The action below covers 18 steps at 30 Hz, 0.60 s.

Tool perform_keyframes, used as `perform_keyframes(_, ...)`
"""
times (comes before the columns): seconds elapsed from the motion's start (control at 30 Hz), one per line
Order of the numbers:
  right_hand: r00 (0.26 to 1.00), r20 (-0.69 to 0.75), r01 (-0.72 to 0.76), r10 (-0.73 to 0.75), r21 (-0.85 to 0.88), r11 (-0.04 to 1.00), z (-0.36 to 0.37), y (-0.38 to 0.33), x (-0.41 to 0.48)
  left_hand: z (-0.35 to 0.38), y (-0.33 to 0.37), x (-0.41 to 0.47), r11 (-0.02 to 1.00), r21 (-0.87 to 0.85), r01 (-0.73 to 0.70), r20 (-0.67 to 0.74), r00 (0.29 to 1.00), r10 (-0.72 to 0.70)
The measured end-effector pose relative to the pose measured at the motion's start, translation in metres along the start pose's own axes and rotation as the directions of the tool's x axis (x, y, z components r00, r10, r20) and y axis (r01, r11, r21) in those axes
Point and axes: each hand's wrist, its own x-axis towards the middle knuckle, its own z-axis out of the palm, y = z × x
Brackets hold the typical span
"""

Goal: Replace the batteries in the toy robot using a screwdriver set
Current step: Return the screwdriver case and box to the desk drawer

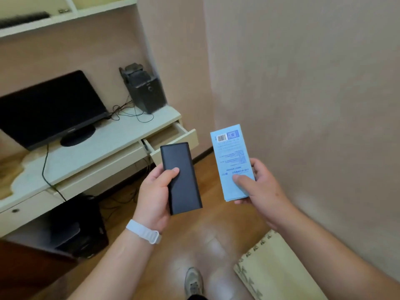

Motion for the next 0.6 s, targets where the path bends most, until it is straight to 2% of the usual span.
perform_keyframes(0.17,0.998,0.045,-0.038,0.039,-0.038,0.999,0.034,0.007,0.043,-0.025,-0.003,0.048,0.999,-0.032,0.034,-0.036,0.999,-0.035)
perform_keyframes(0.4,0.997,-0.022,-0.078,0.076,-0.1,0.992,0.096,0.0,0.126,-0.064,0.022,0.151,0.989,-0.114,0.092,0.024,0.996,-0.089)
perform_keyframes(0.6,0.999,-0.027,-0.048,0.045,-0.139,0.989,0.164,-0.009,0.197,-0.109,0.056,0.237,0.989,-0.13,0.066,0.031,0.998,-0.062)
